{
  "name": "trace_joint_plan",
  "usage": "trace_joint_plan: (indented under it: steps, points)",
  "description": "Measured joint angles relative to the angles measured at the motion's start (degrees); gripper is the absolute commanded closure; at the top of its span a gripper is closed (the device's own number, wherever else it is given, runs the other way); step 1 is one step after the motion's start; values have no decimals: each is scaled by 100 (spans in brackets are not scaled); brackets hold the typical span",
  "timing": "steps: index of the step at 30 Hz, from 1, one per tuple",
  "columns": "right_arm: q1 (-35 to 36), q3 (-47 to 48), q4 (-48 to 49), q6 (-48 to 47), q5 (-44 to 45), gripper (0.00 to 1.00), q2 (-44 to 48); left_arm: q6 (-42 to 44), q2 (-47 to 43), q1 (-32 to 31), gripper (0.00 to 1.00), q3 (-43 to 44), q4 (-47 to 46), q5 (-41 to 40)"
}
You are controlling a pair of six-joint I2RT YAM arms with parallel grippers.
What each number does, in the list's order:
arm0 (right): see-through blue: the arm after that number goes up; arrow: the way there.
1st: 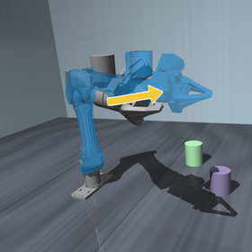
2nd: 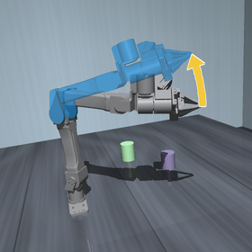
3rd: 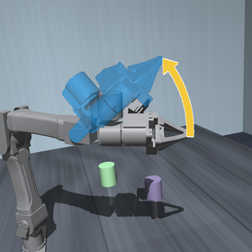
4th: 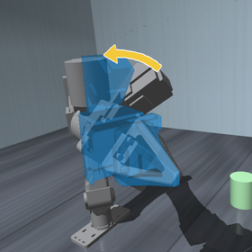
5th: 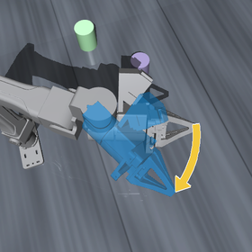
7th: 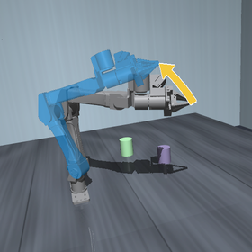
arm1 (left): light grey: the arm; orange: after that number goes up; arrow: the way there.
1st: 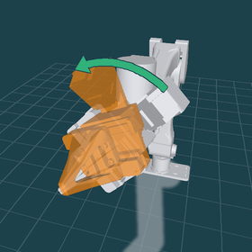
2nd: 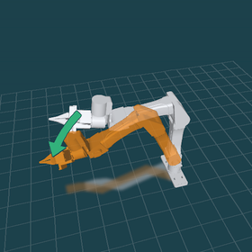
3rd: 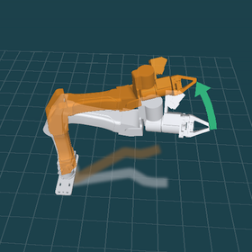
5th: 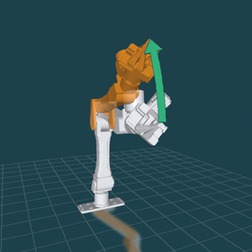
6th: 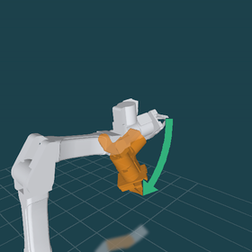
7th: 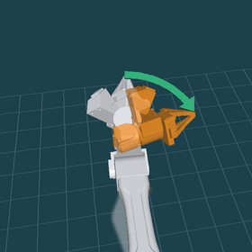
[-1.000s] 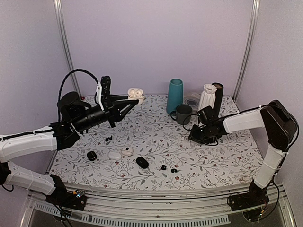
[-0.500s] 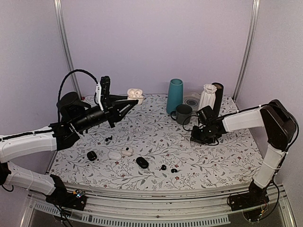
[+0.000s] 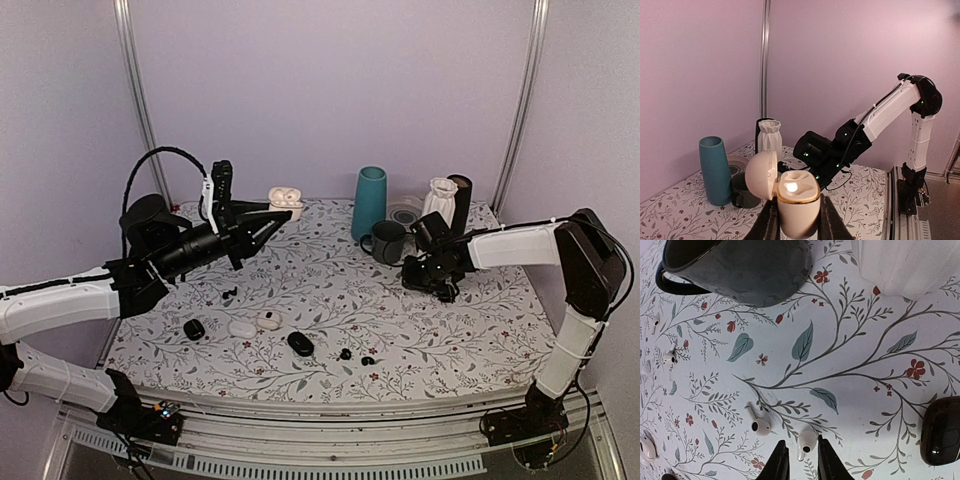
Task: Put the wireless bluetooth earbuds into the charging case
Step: Adjust the right earbud at the center of the board.
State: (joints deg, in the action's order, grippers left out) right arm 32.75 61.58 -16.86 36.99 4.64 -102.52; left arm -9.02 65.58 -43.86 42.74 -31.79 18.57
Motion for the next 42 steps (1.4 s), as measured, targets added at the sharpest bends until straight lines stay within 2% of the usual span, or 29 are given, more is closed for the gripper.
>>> trace_joint_plan:
  steps: [4,16,23,29,35,40,42]
  points:
    - [2,52,-22,-87,-26,86,-52,-13,-7,0,100,-2,0,0]
    - [22,188,-85,-275,-289,86,-466,-37,-44,2,100,-7,0,0]
    - [24,192,-61,-358,-337,96,-472,-50,-44,2,100,-7,0,0]
    - [33,164,170,-433,-717,96,-476,-50,-44,2,100,-7,0,2]
    - [94,-354,595,-501,-1331,96,-365,-52,-44,2,100,-7,0,4]
    - [101,-627,629,-472,-1440,96,-166,-59,-42,2,100,-7,0,15]
    - [101,-675,627,-404,-1443,92,-111,-66,-33,2,100,-7,-2,20]
